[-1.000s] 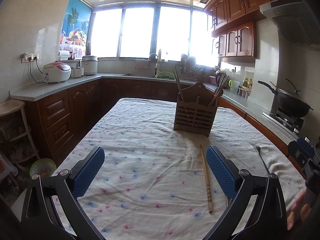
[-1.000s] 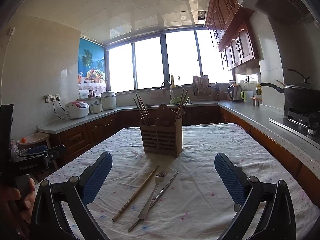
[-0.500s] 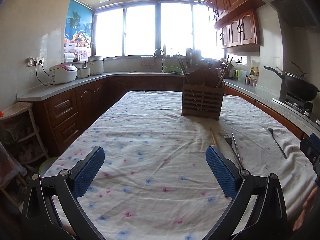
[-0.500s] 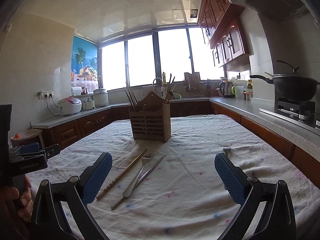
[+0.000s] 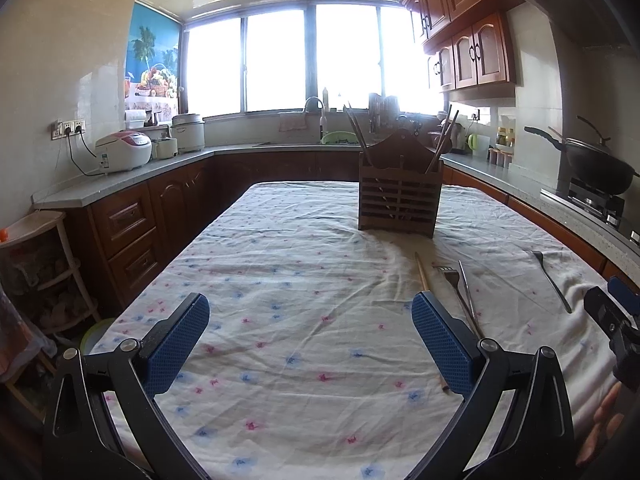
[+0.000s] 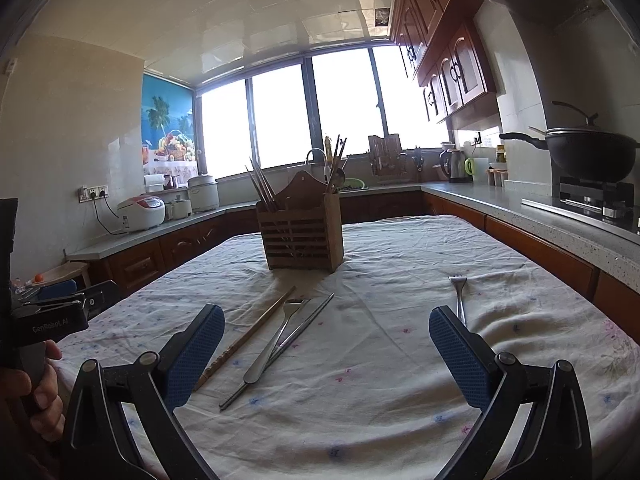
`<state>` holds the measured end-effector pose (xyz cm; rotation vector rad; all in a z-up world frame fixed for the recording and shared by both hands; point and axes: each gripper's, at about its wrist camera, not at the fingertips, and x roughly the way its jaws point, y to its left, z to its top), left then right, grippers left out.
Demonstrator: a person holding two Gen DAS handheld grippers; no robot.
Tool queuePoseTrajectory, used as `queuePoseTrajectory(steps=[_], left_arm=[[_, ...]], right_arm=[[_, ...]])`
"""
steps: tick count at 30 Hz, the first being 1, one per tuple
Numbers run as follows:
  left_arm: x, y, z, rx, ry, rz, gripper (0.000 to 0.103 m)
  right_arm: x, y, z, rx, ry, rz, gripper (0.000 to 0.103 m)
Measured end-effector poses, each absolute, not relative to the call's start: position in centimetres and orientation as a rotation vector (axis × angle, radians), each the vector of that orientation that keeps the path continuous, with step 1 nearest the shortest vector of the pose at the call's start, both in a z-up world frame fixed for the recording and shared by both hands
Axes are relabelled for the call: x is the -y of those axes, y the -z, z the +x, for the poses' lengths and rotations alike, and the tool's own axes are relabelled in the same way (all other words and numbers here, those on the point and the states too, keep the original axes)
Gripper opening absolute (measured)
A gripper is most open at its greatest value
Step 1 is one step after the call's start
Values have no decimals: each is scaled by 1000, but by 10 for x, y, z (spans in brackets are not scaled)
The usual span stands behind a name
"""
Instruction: Organize utensils
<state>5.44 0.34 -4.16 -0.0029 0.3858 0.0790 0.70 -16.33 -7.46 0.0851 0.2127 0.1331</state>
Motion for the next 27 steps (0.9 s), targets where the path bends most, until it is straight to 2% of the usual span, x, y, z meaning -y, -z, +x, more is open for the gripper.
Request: queuePoseTrajectory(steps=[27], left_arm=[[0, 45, 56, -409, -32, -4, 103]], right_arm=[[147, 76, 12, -244, -160, 39, 103]])
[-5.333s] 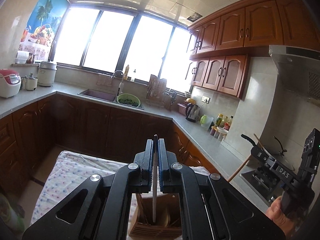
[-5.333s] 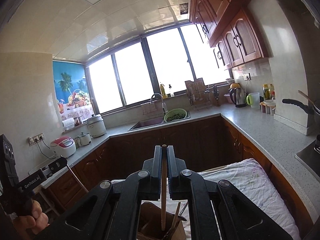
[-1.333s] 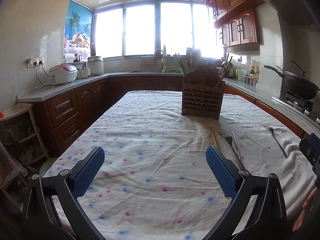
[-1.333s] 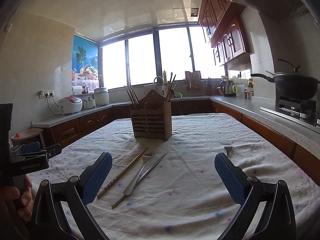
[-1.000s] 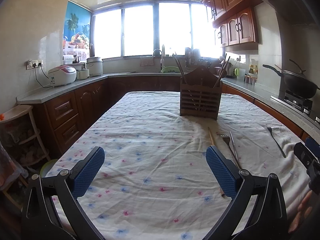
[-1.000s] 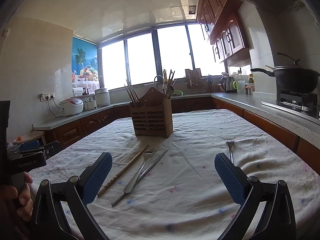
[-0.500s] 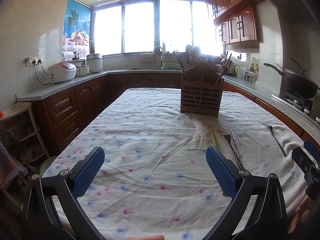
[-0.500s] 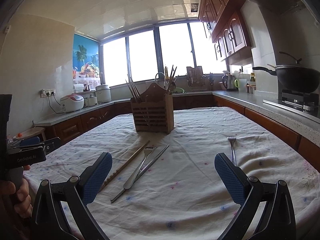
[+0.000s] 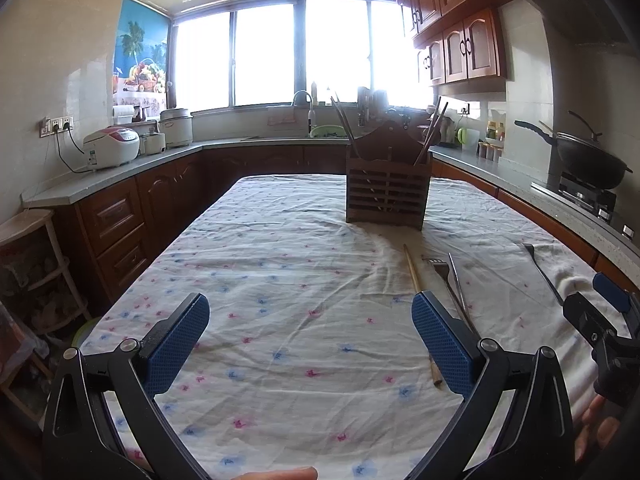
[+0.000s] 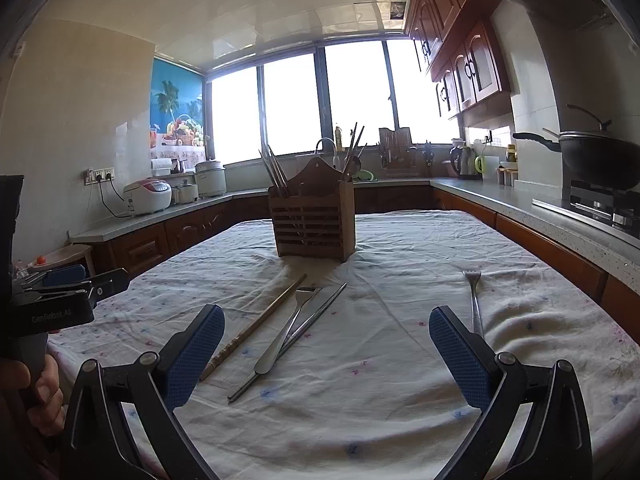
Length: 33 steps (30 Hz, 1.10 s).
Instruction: Organize utensils
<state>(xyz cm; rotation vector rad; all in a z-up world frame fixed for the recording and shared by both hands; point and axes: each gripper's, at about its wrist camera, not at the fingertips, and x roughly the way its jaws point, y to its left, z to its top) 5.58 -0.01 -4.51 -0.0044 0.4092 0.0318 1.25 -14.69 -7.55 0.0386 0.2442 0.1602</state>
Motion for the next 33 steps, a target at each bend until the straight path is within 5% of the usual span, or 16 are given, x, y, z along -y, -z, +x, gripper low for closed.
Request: queuePoseTrajectory(steps=[33], left_arm=[[6, 40, 61, -418, 4, -5, 103]], right_arm=[[147, 65, 13, -218, -164, 61, 103]])
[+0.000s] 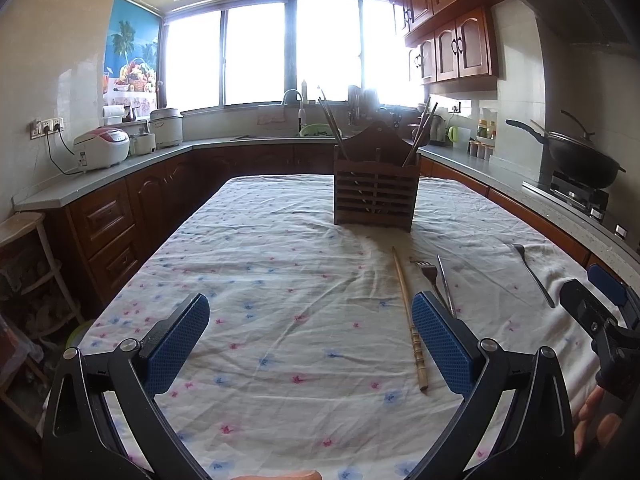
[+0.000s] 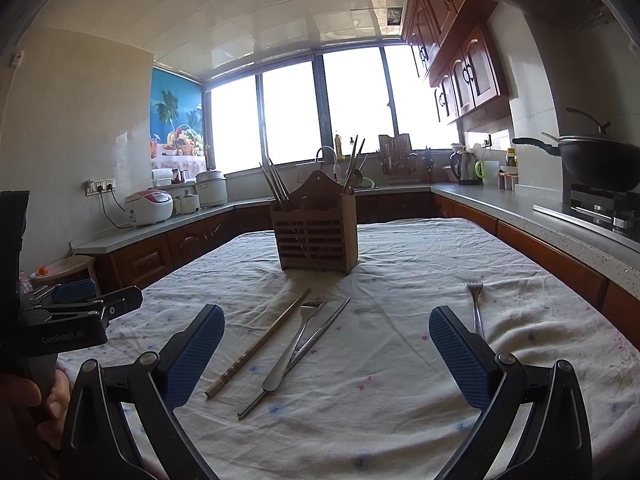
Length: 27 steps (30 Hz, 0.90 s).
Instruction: Organize utensils
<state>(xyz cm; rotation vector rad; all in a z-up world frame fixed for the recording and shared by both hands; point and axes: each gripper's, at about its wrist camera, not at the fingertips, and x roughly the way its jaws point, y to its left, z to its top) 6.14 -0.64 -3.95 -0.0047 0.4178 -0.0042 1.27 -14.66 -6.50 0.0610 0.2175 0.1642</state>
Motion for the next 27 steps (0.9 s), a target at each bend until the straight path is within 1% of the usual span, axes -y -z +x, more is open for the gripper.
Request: queuePoseTrajectory(steps=[13, 27], left_arm=[[6, 39, 64, -421, 8, -9, 103], [10, 33, 65, -394, 9, 11, 103]], right_arm=[[149, 67, 17, -233, -160, 70, 103], [151, 60, 19, -206, -155, 83, 103]])
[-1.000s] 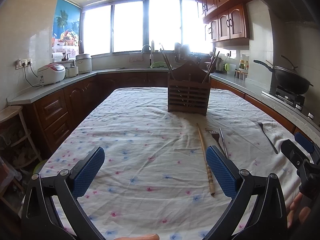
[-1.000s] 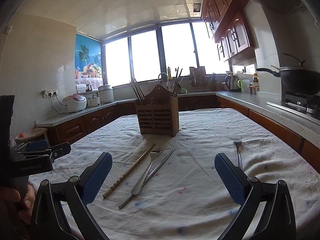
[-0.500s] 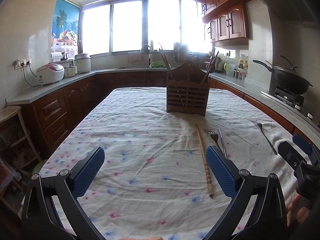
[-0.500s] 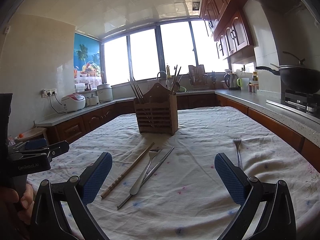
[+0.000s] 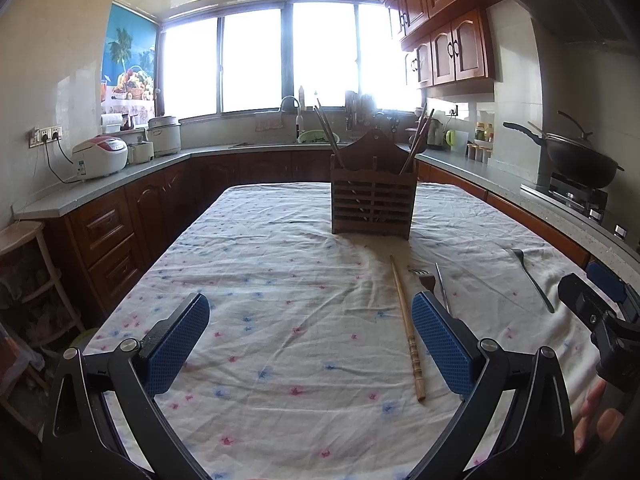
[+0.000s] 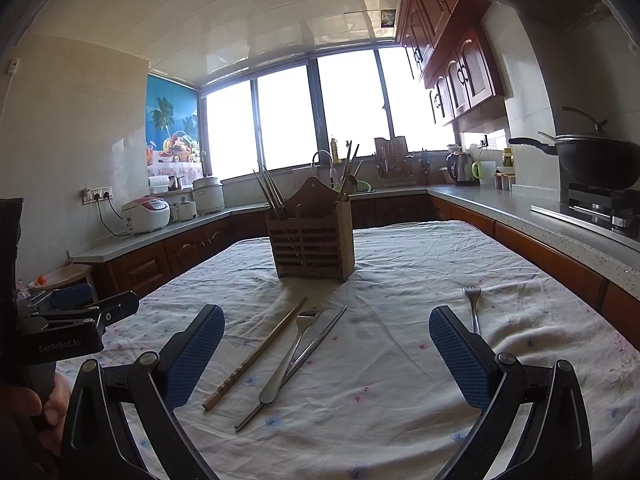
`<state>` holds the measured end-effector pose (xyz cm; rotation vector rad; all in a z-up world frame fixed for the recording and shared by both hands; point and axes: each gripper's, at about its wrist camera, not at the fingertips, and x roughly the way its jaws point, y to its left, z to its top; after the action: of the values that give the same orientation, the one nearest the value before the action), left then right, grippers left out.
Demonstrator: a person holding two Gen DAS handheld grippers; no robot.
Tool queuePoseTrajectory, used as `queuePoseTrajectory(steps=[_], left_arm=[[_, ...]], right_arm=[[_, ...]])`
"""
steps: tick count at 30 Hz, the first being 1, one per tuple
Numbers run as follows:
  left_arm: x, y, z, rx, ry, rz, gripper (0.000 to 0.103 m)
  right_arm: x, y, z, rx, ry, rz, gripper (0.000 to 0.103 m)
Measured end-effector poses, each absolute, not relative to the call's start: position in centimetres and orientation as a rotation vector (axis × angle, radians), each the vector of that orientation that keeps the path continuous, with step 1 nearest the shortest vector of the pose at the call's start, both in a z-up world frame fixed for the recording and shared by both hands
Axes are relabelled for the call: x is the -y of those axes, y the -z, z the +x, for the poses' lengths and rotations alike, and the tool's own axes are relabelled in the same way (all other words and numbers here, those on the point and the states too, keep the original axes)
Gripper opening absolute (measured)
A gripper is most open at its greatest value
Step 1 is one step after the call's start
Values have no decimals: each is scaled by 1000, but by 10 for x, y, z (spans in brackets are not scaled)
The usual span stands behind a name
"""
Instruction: Organize utensils
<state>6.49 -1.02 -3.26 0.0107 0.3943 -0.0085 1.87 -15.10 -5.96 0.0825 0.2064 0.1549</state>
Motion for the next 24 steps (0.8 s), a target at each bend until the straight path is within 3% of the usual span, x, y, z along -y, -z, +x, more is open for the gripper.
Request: queuePoseTrajectory(steps=[24], left_arm=[[11, 30, 62, -389, 2, 14, 103]], right_arm=[[149, 58, 17, -204, -165, 85, 103]])
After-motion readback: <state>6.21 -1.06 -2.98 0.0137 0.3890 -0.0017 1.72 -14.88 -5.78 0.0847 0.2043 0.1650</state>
